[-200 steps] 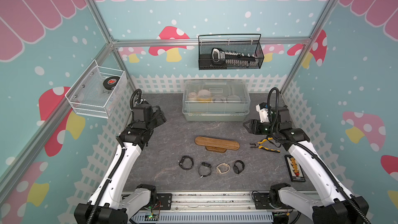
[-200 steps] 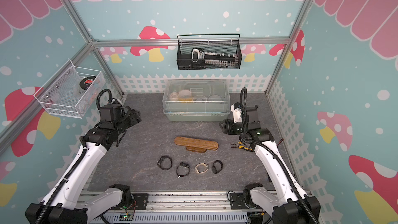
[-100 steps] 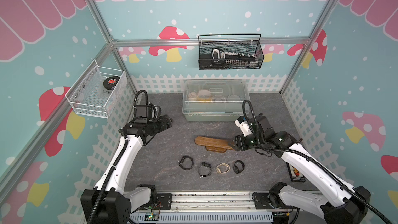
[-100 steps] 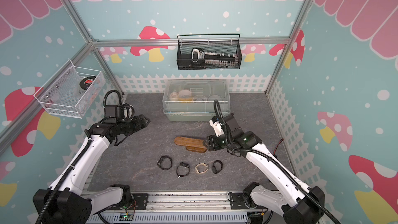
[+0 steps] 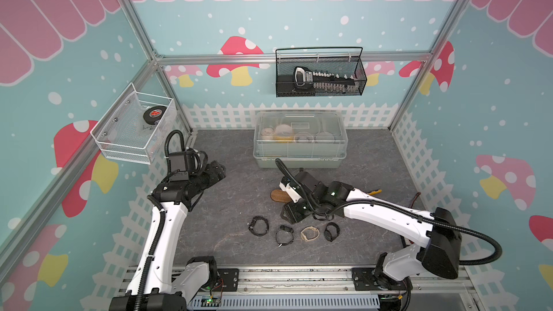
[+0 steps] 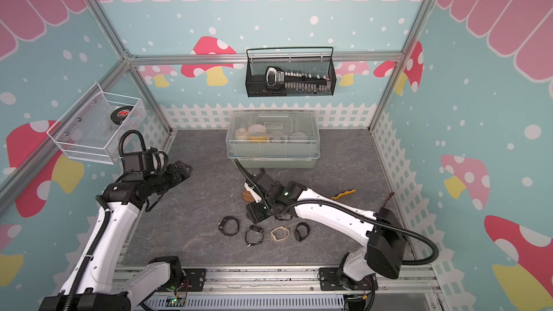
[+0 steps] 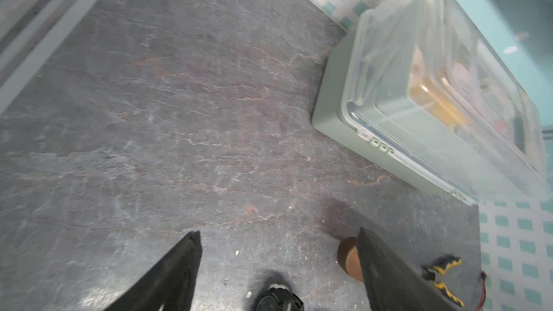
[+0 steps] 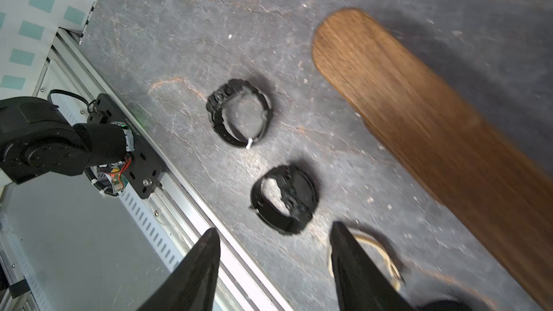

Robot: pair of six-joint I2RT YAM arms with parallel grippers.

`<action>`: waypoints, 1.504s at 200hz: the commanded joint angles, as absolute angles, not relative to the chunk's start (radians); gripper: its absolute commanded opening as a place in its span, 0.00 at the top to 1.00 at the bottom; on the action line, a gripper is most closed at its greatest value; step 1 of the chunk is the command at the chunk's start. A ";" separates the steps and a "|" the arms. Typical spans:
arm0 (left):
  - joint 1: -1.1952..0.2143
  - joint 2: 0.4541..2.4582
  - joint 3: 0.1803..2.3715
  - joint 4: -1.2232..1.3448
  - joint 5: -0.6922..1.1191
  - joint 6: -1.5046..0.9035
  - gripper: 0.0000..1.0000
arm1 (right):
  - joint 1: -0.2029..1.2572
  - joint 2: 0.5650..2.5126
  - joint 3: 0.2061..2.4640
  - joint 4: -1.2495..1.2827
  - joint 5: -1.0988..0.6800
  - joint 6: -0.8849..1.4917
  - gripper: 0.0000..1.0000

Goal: Place watch on stand
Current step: Pick up the watch at the center of the board.

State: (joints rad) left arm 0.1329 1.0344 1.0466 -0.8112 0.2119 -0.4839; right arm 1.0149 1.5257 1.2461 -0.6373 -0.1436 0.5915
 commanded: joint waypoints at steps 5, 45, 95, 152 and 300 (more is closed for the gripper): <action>0.210 1.037 1.007 -0.859 0.249 -0.515 0.17 | 1.047 1.631 1.351 -0.608 -0.164 0.591 0.43; 0.329 1.060 0.976 -0.859 0.351 -0.492 0.18 | 1.077 1.818 1.498 -0.625 -0.251 0.578 0.47; 0.392 1.060 0.946 -0.858 0.388 -0.472 0.18 | 1.104 1.989 1.624 -0.673 -0.302 0.593 0.57; 0.394 1.056 0.922 -0.846 0.383 -0.463 0.19 | 1.108 2.090 1.690 -0.697 -0.313 0.636 0.55; 0.394 1.056 0.917 -0.830 0.416 -0.460 0.19 | 1.106 2.296 1.940 -0.803 -0.305 0.650 0.55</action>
State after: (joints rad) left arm 0.3870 1.0603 0.9234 -0.8368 0.3981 -0.4671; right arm 1.1042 2.2562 1.8950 -0.7628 -0.2859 0.6411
